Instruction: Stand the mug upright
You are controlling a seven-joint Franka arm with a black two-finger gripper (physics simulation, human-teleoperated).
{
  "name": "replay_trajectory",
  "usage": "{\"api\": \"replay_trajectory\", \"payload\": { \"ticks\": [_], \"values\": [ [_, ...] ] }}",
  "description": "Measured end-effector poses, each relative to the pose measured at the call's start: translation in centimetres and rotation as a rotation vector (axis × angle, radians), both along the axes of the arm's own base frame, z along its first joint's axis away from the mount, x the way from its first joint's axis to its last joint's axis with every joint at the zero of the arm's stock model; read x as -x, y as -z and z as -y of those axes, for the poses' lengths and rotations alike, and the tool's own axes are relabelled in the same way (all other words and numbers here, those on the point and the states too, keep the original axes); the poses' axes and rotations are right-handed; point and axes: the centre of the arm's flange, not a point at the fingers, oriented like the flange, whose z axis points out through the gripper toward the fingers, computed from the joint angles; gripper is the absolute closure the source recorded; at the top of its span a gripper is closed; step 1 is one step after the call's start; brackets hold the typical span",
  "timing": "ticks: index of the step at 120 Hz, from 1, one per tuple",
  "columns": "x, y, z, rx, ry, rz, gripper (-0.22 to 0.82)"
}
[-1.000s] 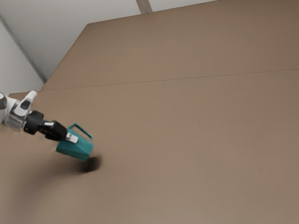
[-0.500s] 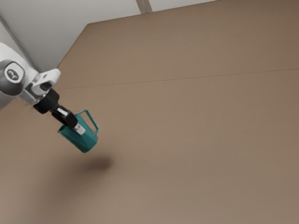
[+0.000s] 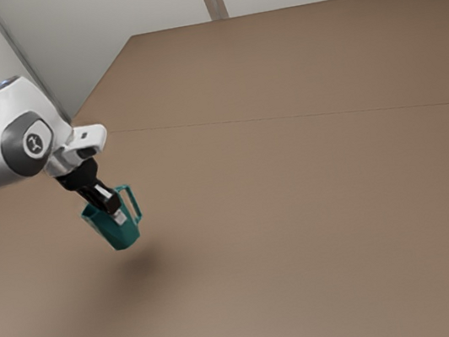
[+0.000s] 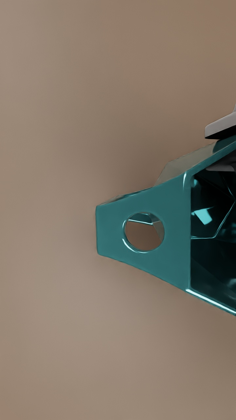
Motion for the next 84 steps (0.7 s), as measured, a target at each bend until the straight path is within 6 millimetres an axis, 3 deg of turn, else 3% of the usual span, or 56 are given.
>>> {"api": "replay_trajectory", "payload": {
  "ticks": [84],
  "values": [
    [0.0, 4.0, 4.0, -0.086, -0.115, 0.101, 0.77]
  ]
}}
